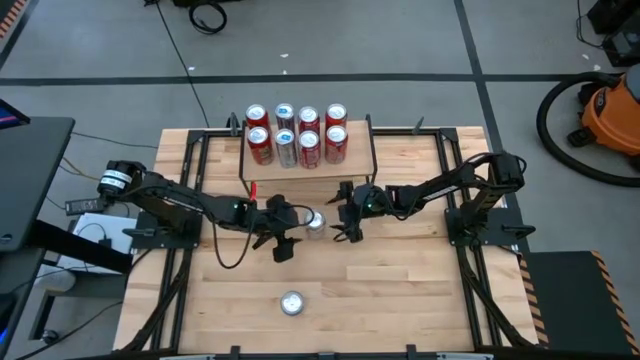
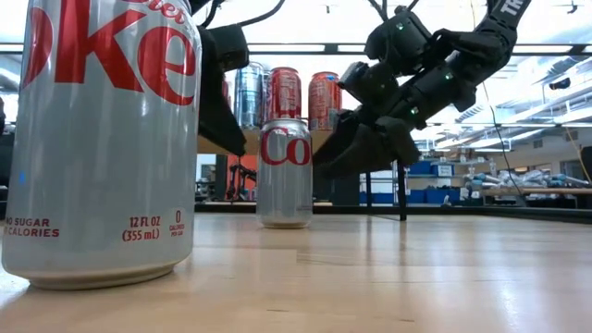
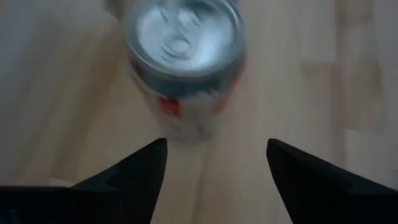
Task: Place canned beverage on shelf
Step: Put the red silver soda can on the shelf
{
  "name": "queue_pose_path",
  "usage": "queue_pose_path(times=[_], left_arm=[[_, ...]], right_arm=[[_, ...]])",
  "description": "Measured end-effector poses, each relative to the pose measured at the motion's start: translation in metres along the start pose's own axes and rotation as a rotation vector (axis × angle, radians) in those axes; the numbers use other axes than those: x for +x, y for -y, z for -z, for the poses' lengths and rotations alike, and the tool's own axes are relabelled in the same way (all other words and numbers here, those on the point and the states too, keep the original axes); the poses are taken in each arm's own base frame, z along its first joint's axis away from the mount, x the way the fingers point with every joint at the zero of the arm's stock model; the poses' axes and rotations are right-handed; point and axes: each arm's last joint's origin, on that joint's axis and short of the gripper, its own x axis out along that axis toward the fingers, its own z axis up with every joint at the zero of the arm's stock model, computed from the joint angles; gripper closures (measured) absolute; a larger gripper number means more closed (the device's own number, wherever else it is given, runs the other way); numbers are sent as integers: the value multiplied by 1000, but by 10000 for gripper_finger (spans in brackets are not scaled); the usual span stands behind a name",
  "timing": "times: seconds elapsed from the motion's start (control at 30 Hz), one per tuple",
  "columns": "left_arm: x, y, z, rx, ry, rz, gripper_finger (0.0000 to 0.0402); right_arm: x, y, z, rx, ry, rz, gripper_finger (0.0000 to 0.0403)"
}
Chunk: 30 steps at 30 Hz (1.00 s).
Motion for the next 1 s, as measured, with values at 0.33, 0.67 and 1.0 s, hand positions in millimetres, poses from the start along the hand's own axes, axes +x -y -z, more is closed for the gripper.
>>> queue_pose_path(times=[0.33,0.67,1.0], left_arm=[[3,5,-6,66,57,75,116],[3,4,1,67,-2,45,116],[12,3,-2,101,61,-66,116]], right_arm=[[0,3,-3,55,9,120,54],[0,-1,1,47,-68,142,54],[-1,-29,-12,117,20,1,54]])
